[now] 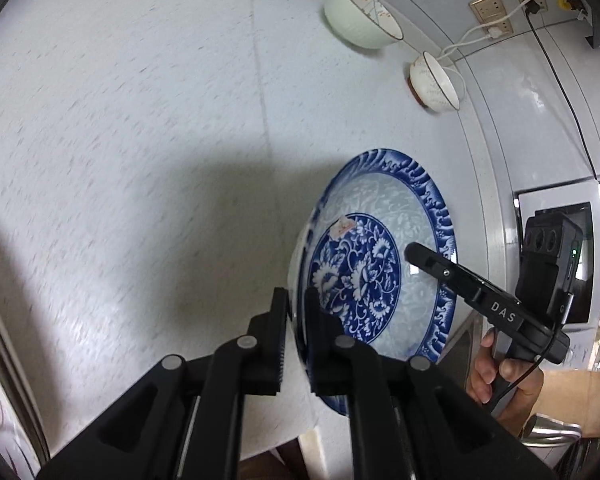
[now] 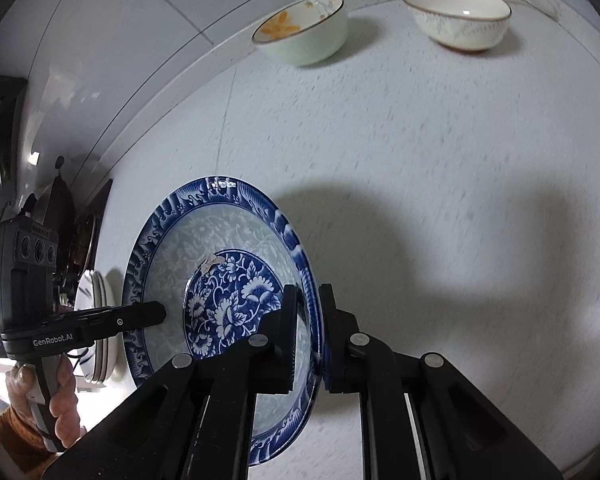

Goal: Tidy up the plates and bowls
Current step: 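Carry the blue-and-white bowl with both grippers toward the plate stack, then lower the blue-and-white bowl beside the plates and open both grippers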

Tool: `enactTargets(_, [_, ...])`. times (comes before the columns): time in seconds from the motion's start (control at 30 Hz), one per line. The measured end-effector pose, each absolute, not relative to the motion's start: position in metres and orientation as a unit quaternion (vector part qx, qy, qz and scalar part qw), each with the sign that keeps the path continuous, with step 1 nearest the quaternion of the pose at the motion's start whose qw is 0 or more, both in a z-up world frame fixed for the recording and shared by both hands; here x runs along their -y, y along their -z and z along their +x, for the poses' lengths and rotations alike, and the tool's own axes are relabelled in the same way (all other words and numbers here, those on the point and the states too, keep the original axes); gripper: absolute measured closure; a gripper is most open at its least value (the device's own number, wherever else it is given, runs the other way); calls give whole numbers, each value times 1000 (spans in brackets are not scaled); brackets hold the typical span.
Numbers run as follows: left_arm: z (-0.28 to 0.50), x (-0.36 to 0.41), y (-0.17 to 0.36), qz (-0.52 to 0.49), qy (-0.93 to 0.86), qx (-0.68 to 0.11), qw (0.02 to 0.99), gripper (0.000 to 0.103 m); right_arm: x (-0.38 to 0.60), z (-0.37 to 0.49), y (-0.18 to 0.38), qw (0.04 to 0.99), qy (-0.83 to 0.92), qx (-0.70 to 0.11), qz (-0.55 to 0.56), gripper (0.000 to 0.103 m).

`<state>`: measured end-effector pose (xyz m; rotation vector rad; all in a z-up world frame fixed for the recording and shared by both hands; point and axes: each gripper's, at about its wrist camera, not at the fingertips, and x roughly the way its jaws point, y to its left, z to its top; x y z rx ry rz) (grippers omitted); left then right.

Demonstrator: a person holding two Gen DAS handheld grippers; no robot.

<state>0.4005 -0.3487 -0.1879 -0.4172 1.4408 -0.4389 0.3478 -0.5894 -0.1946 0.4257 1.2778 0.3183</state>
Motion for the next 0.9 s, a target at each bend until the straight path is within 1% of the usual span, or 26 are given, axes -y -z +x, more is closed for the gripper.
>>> enactTargets(0.17, [375,315,194,-190,193,-652,708,95,559,331,202,761,-157,-598,194,93])
enactTargets(0.4, [372,291,211,-215,176,-645,712,95,527,337,212,753,-162,-612,180,93])
enactTargets(0.63, [370,287,210,-199,178,-626,732,95,524,328,210,755,-168,-610,174,93])
enactTargets(0.77, [373,296,204,-171,172,-612,753,95,529,325,210,755,-168,-609,172,93])
enactTargets(0.9, [374,299,201,-165,170,-604,761,93,527,323,210,759,-168,-603,178,93])
